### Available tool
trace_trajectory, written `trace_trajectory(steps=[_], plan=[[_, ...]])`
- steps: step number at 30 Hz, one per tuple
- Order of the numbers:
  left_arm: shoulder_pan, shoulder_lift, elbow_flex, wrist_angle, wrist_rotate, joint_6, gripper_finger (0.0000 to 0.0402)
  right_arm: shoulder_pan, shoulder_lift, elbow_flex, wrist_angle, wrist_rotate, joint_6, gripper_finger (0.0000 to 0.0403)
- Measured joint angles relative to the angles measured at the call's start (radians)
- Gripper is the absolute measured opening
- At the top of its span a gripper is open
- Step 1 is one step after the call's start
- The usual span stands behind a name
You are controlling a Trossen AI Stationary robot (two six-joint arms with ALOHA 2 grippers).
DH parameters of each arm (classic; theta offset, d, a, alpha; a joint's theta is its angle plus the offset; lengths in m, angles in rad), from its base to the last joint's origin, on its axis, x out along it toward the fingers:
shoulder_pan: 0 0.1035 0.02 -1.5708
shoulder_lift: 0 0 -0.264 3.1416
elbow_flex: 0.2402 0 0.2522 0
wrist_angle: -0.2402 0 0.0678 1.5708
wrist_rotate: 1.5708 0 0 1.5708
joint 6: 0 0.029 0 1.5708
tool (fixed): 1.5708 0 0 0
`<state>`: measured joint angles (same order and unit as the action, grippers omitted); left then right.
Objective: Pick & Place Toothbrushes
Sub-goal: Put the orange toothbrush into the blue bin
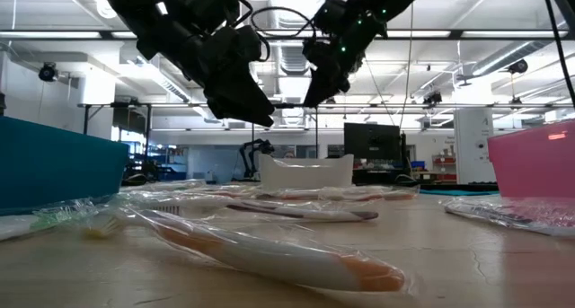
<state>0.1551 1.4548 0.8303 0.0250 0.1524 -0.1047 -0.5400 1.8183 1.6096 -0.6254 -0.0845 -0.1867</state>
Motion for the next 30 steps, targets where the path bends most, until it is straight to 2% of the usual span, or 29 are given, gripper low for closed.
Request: trace_trajectory(steps=[3,9,18,25,30], plan=[[0.0,0.0,0.0,0.0,0.0,0.001,0.023,0.007,-0.02,0.0,-0.002,-0.003,0.001,0.0124],[0.001,0.0,0.0,-0.046,-0.056,0.109,0.023,0.017,-0.05,0.0,-0.043,-0.003,-0.021,0.0088],[0.0,0.0,0.0,-0.045,-0.057,0.104,0.023,0.032,-0.141,-0.014,-0.232,-0.006,-0.033,0.0035],[0.0,0.0,0.0,-0.044,-0.057,0.104,0.023,0.045,-0.221,-0.03,-0.235,-0.006,-0.034,0.001],[0.0,0.0,0.0,-0.044,-0.057,0.105,0.023,0.05,-0.261,-0.031,-0.218,-0.006,-0.033,0.0009]])
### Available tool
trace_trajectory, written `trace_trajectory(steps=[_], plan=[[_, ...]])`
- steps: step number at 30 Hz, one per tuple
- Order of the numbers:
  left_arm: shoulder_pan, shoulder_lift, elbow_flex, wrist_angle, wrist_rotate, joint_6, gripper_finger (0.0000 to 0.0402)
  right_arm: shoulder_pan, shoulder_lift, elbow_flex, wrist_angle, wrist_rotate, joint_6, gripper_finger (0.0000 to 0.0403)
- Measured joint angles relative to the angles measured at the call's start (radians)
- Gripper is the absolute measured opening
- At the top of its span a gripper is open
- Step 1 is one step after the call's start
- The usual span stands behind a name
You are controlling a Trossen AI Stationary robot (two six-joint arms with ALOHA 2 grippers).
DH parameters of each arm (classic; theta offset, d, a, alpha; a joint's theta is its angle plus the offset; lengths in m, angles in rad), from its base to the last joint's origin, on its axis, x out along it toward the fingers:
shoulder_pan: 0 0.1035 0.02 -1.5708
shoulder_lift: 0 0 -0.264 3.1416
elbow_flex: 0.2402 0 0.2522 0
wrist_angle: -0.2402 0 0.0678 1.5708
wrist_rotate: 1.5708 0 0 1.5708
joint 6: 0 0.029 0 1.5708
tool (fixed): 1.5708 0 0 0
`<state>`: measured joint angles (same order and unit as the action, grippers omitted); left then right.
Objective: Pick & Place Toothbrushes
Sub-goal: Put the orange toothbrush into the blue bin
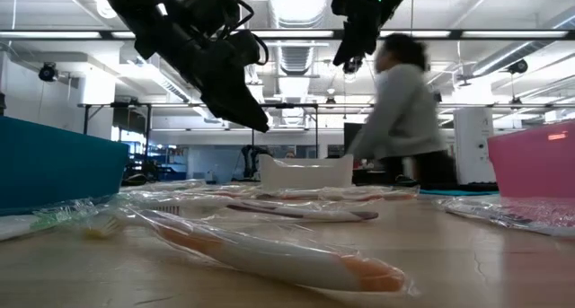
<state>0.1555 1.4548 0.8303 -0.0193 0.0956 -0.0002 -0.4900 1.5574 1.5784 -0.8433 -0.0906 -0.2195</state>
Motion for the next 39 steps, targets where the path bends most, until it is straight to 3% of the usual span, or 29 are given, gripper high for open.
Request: trace_trajectory(steps=[27,39], plan=[[0.0,0.0,0.0,0.0,0.0,0.0,0.023,0.017,-0.001,-0.087,0.077,0.0,-0.042,0.0008],[0.0,0.0,0.0,0.0,0.0,0.0,0.023,0.019,0.0,-0.113,0.087,-0.046,-0.05,0.0008]])
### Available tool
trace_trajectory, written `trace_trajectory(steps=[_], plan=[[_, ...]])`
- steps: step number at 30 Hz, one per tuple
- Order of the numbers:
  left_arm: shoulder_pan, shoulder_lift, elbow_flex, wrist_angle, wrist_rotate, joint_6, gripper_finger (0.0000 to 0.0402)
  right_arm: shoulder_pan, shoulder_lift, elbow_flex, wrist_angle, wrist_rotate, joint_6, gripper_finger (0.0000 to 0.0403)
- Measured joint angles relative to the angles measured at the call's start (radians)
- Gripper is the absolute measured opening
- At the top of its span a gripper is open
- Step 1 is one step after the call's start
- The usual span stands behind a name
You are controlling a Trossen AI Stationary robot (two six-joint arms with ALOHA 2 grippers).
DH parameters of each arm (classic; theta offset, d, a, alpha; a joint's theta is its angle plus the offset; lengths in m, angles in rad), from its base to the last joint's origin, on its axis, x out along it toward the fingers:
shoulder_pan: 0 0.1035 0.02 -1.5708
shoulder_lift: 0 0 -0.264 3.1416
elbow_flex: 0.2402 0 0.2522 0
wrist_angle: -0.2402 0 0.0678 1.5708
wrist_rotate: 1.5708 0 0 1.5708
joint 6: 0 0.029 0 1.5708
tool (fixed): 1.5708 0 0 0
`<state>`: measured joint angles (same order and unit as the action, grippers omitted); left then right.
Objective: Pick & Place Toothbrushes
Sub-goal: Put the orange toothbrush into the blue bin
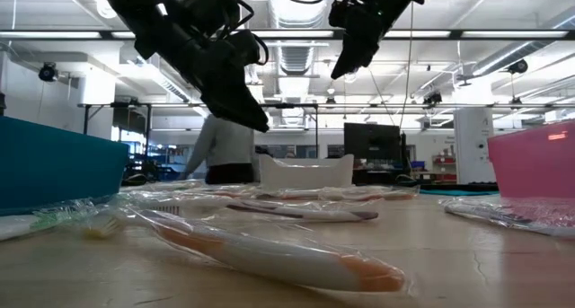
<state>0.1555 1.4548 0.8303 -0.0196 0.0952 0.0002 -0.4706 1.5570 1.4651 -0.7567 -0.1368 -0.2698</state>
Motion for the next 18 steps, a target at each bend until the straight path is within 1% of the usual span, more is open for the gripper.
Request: trace_trajectory(steps=[18], plan=[[0.0,0.0,0.0,0.0,0.0,0.0,0.023,0.004,0.0,-0.015,0.039,-0.003,0.005,0.0008]])
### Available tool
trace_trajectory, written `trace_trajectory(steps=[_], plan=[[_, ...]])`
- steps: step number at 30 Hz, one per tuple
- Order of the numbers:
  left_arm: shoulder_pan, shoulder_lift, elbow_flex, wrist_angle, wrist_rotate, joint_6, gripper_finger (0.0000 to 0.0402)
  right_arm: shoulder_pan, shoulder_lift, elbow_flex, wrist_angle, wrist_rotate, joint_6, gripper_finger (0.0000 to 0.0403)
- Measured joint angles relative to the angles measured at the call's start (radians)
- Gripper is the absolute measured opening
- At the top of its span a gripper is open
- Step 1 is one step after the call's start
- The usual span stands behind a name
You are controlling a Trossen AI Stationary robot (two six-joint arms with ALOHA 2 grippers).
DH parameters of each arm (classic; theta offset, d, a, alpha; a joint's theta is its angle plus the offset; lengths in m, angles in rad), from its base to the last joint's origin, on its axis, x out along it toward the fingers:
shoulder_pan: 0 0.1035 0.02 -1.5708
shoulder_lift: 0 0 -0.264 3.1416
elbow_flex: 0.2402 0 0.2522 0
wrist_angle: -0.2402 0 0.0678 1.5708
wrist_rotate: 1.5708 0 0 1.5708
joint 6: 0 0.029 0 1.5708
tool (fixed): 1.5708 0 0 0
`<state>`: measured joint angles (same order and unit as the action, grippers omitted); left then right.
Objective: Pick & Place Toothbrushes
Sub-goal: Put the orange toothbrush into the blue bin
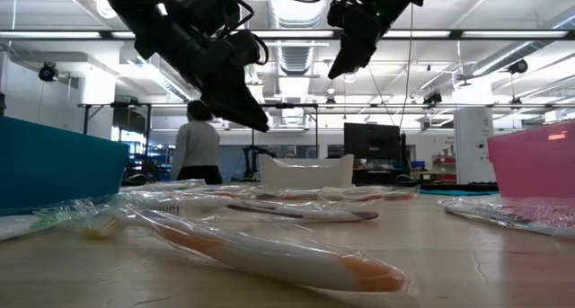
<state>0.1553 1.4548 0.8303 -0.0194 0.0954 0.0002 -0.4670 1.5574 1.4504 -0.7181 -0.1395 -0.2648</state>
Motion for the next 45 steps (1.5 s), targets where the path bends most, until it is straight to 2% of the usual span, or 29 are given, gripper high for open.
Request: trace_trajectory(steps=[21,34,45], plan=[[0.0,0.0,0.0,0.0,0.0,0.0,0.023,0.029,0.002,-0.009,-0.004,0.0,-0.043,0.0008],[0.0,0.0,0.0,0.0,0.0,0.0,0.023,0.028,0.002,-0.018,-0.024,0.001,0.002,0.0008],[0.0,0.0,0.0,0.0,0.0,0.0,0.023,0.028,0.002,-0.018,-0.021,0.003,-0.023,0.0008]])
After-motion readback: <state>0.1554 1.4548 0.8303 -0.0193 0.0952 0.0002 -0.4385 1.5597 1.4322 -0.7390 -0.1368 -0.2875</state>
